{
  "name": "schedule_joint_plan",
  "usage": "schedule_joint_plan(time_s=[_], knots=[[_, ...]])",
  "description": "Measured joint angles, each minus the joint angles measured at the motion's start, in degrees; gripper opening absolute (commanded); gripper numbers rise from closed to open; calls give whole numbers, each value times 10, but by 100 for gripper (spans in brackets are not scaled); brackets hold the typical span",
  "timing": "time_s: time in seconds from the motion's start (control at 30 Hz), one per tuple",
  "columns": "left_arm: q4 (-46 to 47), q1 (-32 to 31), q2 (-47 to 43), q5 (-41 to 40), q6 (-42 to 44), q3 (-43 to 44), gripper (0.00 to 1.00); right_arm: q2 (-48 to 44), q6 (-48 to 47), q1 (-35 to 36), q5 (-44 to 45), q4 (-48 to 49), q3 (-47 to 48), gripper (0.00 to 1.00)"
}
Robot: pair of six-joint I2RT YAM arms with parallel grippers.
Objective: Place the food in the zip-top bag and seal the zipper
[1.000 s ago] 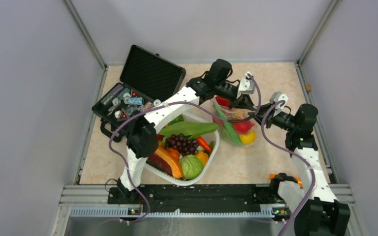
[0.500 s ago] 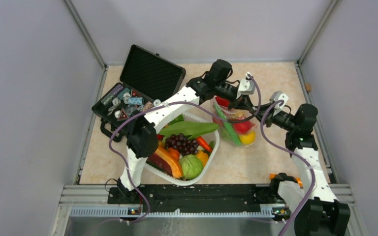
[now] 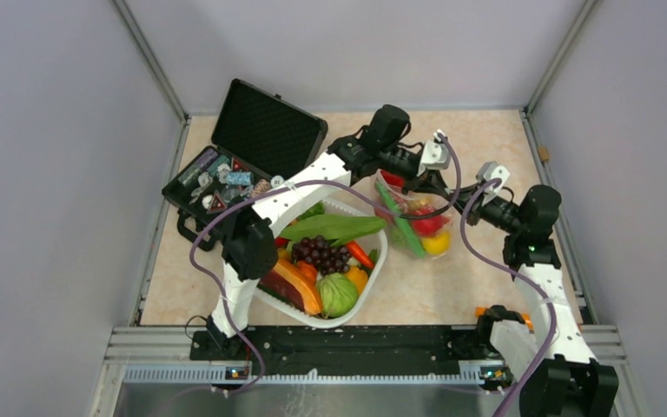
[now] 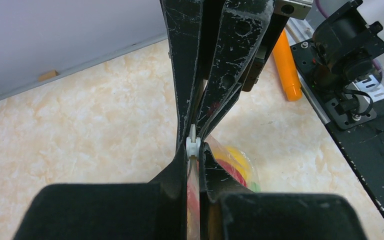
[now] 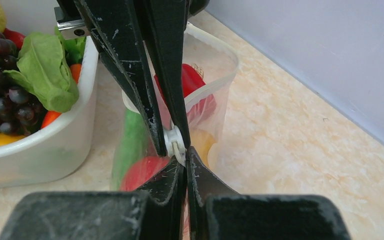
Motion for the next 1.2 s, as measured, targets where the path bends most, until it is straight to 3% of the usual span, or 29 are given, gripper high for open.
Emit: schedule_joint_plan(time_s=[0.43,0.53,0.67,0.87,1.2], knots=[[-38,9,-25,-46,28,-26,0,-10,-10,1,-5,-26,0,0],[-39,9,-25,-46,28,-27,0,-10,-15,1,-7,-38,3,20],[-40,10,-25,-40,24,-26,0,-10,-34,3,-3,-71,24,27],[-40,10,-25,-36,24,-26,0,-11,-59,13,2,-111,47,18],[-42,7,-25,-35,22,-25,0,-10,-99,49,38,-157,58,14]])
